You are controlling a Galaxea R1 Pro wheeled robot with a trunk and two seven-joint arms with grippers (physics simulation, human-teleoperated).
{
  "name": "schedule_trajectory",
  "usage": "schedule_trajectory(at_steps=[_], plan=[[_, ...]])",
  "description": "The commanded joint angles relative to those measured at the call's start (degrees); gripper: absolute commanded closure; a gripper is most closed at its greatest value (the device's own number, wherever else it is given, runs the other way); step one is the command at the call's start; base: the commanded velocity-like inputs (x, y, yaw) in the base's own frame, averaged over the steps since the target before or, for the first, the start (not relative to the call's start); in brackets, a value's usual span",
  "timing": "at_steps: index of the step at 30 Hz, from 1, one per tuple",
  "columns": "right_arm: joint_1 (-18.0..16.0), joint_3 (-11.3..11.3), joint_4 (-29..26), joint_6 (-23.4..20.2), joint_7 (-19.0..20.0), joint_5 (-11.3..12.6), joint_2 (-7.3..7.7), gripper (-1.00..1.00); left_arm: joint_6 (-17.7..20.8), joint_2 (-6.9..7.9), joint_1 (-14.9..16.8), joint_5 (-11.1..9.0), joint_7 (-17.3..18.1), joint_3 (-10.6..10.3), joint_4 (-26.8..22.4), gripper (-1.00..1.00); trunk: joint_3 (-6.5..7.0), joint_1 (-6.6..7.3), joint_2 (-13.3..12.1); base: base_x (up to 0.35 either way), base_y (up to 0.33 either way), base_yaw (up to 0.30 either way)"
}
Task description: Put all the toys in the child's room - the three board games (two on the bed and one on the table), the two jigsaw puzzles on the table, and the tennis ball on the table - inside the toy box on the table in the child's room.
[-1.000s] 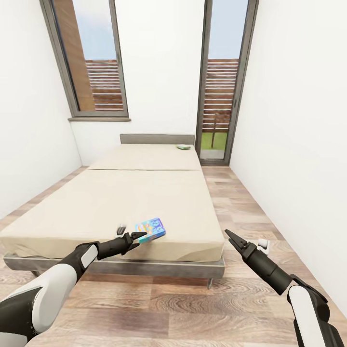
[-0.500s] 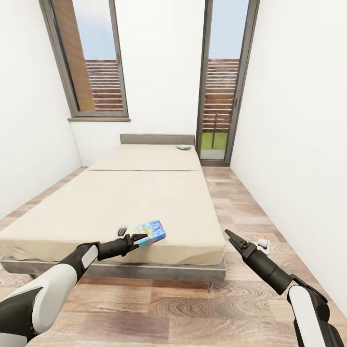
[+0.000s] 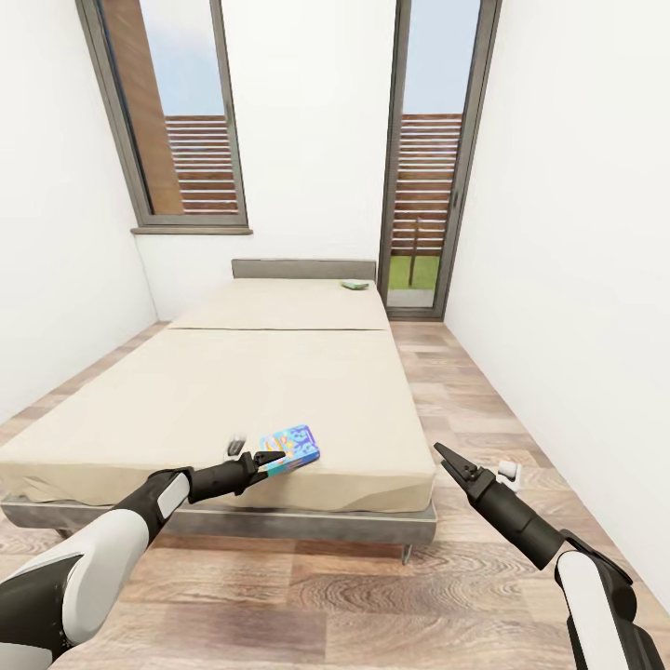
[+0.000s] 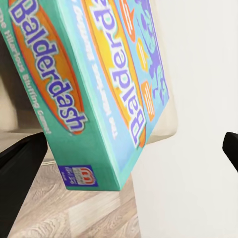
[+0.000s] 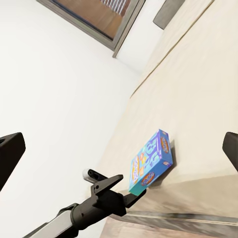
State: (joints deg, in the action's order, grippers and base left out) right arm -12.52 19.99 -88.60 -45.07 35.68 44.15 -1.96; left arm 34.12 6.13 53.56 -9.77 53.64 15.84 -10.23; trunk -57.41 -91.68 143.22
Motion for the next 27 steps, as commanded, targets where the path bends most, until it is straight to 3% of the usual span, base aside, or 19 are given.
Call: schedule_trajectory(at_steps=[1, 9, 10, 27], plan=[[0.0, 0.1, 0.0, -0.4, 0.1, 0.1, -0.06, -1.0, -0.4, 0.02, 0.1, -1.2, 0.0, 0.9, -0.1, -1.0, -0.05, 0.01, 0.0, 0.0, 0.0, 0.0], [0.0, 0.1, 0.0, -0.4, 0.1, 0.0, -0.06, -1.0, -0.5, 0.02, 0.1, -1.2, 0.0, 0.9, -0.1, -1.0, -0.05, 0.01, 0.0, 0.0, 0.0, 0.0], [0.0, 0.1, 0.0, -0.4, 0.1, 0.0, -0.06, -1.0, -0.5, 0.02, 0.1, -1.2, 0.0, 0.9, -0.1, 1.0, -0.05, 0.01, 0.0, 0.0, 0.0, 0.0], [0.0, 0.1, 0.0, -0.4, 0.2, 0.0, -0.05, -1.0, -0.5, 0.02, 0.1, -1.2, 0.1, 0.9, 0.0, 1.0, -0.05, 0.01, 0.0, 0.0, 0.0, 0.0]])
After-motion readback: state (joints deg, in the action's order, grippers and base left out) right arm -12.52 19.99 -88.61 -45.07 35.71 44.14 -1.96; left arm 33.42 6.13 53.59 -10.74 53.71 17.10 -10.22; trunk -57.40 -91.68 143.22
